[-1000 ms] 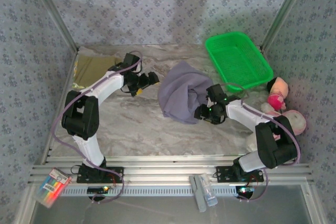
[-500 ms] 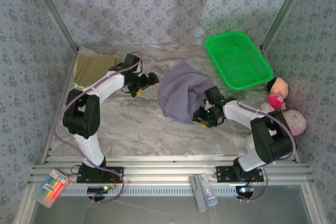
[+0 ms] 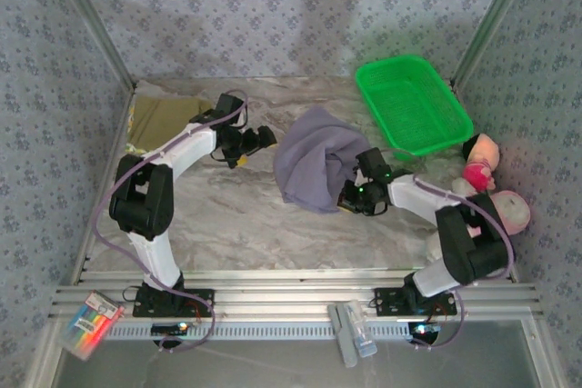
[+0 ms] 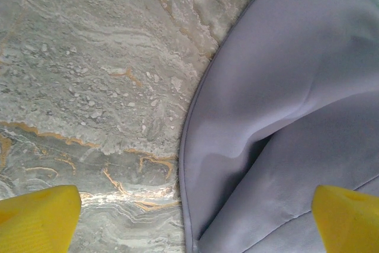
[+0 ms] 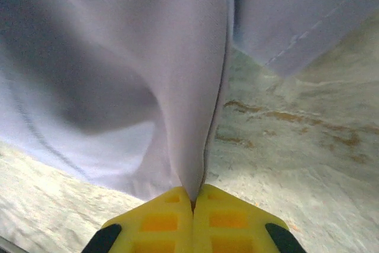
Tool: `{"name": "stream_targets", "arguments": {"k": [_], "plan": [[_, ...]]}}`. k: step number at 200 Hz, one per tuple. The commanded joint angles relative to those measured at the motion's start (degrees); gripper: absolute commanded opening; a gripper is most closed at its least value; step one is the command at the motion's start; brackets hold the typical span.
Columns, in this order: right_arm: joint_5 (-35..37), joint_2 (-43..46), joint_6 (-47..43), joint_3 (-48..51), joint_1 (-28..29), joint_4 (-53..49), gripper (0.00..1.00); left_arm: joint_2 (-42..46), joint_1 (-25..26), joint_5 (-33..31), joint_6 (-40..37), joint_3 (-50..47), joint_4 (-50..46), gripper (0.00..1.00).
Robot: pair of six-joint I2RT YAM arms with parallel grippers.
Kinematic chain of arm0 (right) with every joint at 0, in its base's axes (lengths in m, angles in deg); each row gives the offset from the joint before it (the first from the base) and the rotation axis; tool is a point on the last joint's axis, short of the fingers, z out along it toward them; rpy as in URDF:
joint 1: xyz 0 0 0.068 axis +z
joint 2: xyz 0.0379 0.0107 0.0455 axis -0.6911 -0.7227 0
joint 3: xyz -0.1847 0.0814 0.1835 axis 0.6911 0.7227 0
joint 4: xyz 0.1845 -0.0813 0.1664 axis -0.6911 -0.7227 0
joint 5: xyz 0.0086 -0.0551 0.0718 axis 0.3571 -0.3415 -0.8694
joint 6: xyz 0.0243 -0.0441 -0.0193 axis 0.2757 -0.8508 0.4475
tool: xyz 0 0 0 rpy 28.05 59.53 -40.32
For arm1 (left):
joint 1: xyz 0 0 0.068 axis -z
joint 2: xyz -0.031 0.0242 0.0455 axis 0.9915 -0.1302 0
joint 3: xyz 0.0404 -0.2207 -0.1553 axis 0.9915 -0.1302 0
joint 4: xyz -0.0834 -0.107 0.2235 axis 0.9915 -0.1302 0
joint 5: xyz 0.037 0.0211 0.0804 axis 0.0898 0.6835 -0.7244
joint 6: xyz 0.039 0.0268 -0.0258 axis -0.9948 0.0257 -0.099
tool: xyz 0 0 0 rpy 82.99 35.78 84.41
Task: Fold and stack the skirts
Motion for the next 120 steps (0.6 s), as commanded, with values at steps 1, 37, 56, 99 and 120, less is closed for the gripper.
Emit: {"name": "stream_targets", "arguments": {"k": [1,37,56,99,120], "plan": [[1.6,6.5,3.8,3.6,-5.6,3.1,0.0,-0.8,1.6,0.4,-1.4,0.2,-0.6,1.0],[0.6,7.8,6.5,6.5,-12.2,1.4,0.0,0.0,4.7,-0.5,-3.7,-1.0,-1.8,0.99],[2.2,8.1,8.8,7.7,-12.9,0.7,0.0,0.9,6.7,-0.9,-5.0,-2.5,-2.9,0.99],[5.8,9.9,13.0,10.0,-13.9,0.5,0.0,0.8,11.5,4.5,-4.8,-6.2,-3.1,0.93],[6.0,10.3,13.5,10.5,-14.8,0.4,0.0,0.0,13.3,6.1,-3.9,-6.7,-3.0,0.86]]}}
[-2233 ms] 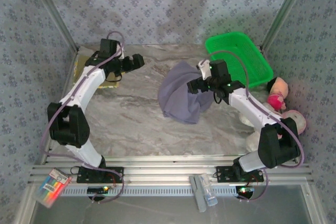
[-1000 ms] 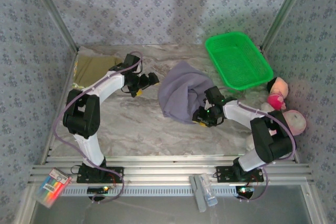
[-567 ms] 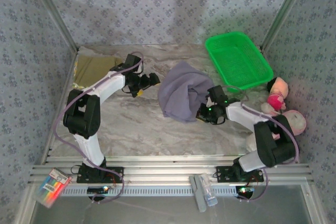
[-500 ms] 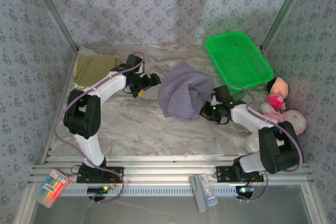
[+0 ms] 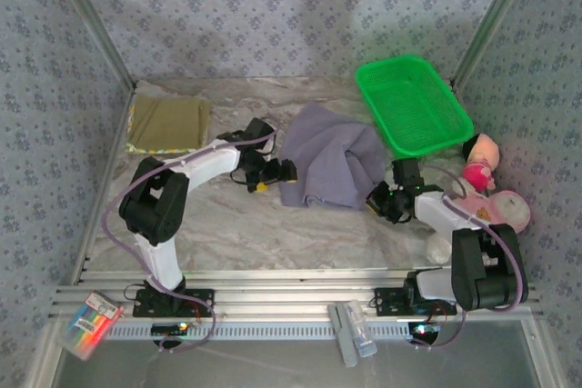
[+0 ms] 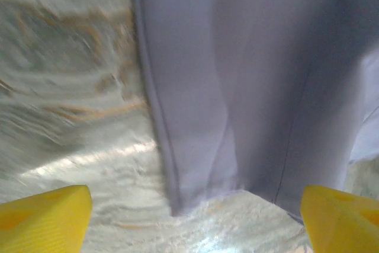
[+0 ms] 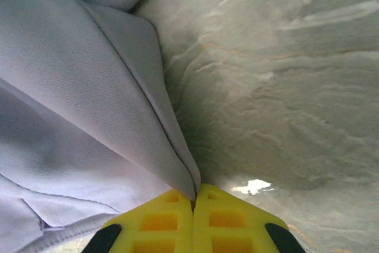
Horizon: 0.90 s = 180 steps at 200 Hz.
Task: Fold and stack the skirts
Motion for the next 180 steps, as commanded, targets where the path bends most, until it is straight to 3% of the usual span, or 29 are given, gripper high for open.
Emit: {"name": "stream_targets", "arguments": {"k": [1,35,71,83,105,180], "plan": [[2.3,1.4,2.7,1.0,-1.0,-1.9,0.0,0.1,1.9,3.3,0.2,-0.2,-1.3,0.86],[1.7,1.5,3.2,2.1,-2.0,-1.0,0.0,-1.2,2.4,0.3,1.6,-0.3,-2.2,0.7],[1.2,1.6,3.2,2.4,-2.0,-0.6,0.0,-2.1,2.7,-6.6,-0.3,1.8,-7.0,0.6],[1.2,1.6,3.2,2.6,-1.9,-0.3,0.0,-3.0,2.7,-6.0,-0.8,1.8,-7.0,0.58],[0.9,1.5,3.3,2.5,-2.0,0.0,0.0,-5.5,2.9,-3.7,-0.5,2.3,-7.0,0.44],[1.1,2.1,2.9,2.7,-1.8,-0.3,0.0,-7.5,4.2,-3.3,-0.6,3.7,-7.0,0.28]]}}
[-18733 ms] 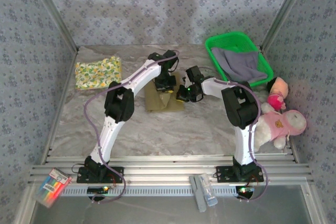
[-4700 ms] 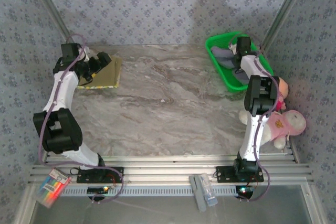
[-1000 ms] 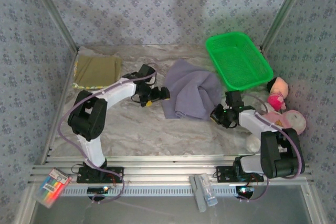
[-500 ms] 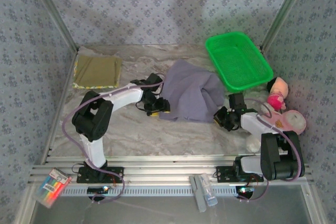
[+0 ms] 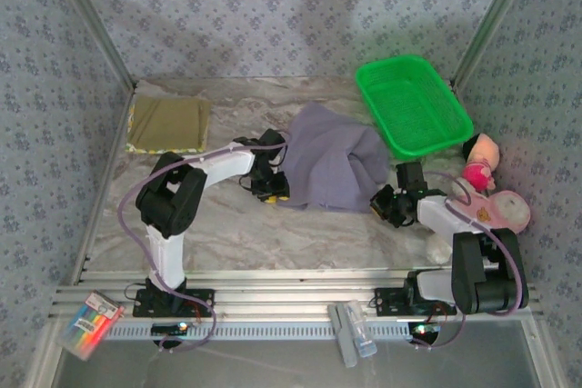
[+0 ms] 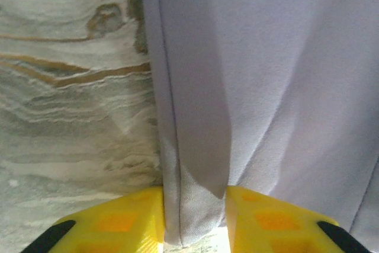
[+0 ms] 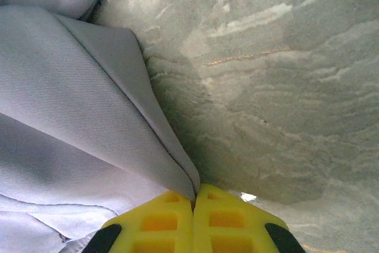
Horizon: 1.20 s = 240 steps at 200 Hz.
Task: Fold and stack the skirts
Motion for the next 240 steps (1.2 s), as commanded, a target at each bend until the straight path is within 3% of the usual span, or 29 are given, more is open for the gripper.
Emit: {"name": "stream_targets", "arguments": {"k": [1,22,65,93,136,164,240], "plan": [[0.5,0.9,0.6,0.5,-0.1,-0.5,0.0,-1.0,1.1,0.5,-0.5,1.0,-1.1,0.28],[0.5,1.2,0.6,0.6,-0.1,-0.4,0.0,-0.6,1.6,-1.1,-0.4,0.4,-2.8,0.23],[0.6,2.8,0.4,0.6,-0.1,-1.0,0.0,-1.1,1.6,-2.8,0.1,0.1,-2.9,0.0],[0.1,6.2,-0.1,0.8,0.0,1.4,0.0,1.5,0.3,-5.9,1.2,-2.1,-1.8,0.0],[2.2,15.5,-2.8,-1.8,0.5,7.1,0.0,12.3,-5.3,-6.4,4.6,-7.1,8.0,0.0],[5.7,14.9,-5.4,-5.9,1.3,16.2,0.0,13.1,-6.4,-14.8,-0.8,1.3,7.6,0.0],[4.0,3.8,-15.4,-33.5,0.6,19.8,0.0,16.4,-11.8,-19.4,-13.4,28.6,7.3,0.0]]}}
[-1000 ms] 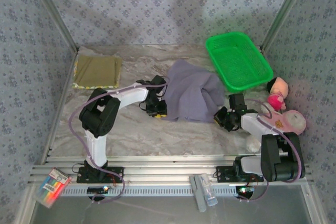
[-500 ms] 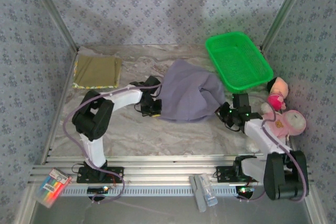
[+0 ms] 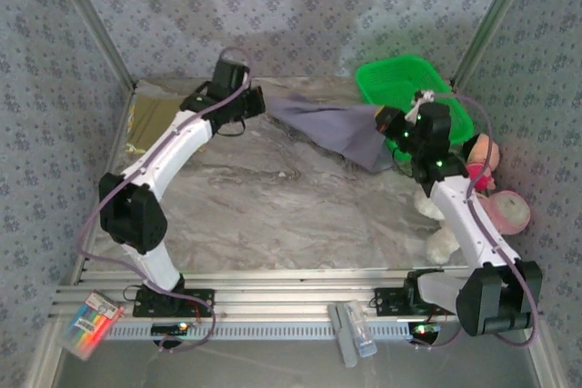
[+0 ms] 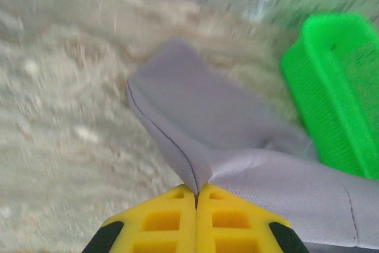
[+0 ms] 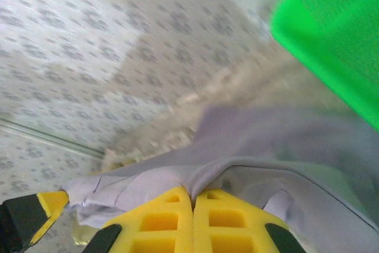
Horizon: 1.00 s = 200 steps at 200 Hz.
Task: Fold and stack the skirts
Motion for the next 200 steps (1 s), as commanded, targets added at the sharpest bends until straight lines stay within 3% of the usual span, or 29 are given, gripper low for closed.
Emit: {"name": "stream_targets", "arguments": {"k": [1,45,93,152,200], "plan": [[0.9,-2.2,-4.7,-6.4,-0.9,3.4,0.0,3.0,-0.8,-4.2,-6.5,7.5,-1.4,0.0],[-3.7,-5.3,-10.3,-16.9,-2.0,4.0,0.0,4.1,-2.1,-5.8,-11.8,17.2,-5.3,0.0],[-11.8,-5.9,-13.9,-23.9,-2.2,7.4,0.0,5.6,-2.0,-2.8,-14.8,27.6,-11.2,0.0],[-15.2,4.6,-15.9,-14.3,2.0,8.8,0.0,21.8,-1.8,1.6,-13.9,10.6,-6.1,0.0],[-10.2,17.4,-16.3,-3.1,9.8,5.5,0.0,37.4,-1.8,5.6,-5.4,-4.6,-4.8,0.0]]}}
